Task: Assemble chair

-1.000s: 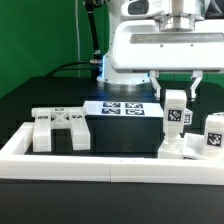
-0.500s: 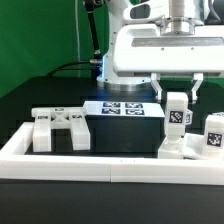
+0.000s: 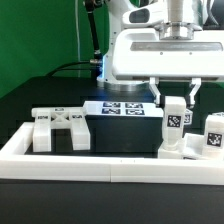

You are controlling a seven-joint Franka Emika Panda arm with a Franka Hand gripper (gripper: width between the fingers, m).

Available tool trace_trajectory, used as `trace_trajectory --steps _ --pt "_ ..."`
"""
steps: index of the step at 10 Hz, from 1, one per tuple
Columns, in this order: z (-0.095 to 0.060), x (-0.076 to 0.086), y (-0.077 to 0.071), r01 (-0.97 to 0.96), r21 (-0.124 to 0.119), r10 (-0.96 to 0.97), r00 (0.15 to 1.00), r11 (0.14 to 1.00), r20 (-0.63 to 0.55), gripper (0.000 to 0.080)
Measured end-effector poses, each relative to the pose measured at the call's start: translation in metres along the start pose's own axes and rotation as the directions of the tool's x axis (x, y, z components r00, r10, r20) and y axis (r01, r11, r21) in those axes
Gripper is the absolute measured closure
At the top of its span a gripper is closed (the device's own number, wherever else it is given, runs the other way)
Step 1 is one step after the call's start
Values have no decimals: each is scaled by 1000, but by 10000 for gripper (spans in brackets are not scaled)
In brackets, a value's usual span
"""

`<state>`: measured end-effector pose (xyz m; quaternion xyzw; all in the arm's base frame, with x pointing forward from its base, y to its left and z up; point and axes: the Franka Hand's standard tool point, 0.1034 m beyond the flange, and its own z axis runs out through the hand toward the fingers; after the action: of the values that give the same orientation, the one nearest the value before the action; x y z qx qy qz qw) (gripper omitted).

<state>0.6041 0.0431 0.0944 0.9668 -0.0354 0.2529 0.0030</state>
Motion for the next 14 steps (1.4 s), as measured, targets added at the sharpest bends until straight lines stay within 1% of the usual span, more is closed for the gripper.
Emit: trace_trajectory --steps 4,7,8,10,11,12,13,14 --pt "8 -4 2 22 -6 -22 1000 1000 -7 509" --pt "9 -6 -2 28 -11 -28 995 1000 -94 509" --pt "9 -6 -3 30 -12 -31 994 999 -103 509" --pt "9 -4 -3 37 -11 -38 996 999 -84 509" --pt "10 -6 -3 43 -12 -44 996 999 -79 396" --pt "10 -6 -3 47 -12 -48 996 999 -78 396" --pt "11 -6 -3 51 -13 -51 996 999 -77 261" --pt "11 -7 -3 54 -13 -55 996 998 -76 170"
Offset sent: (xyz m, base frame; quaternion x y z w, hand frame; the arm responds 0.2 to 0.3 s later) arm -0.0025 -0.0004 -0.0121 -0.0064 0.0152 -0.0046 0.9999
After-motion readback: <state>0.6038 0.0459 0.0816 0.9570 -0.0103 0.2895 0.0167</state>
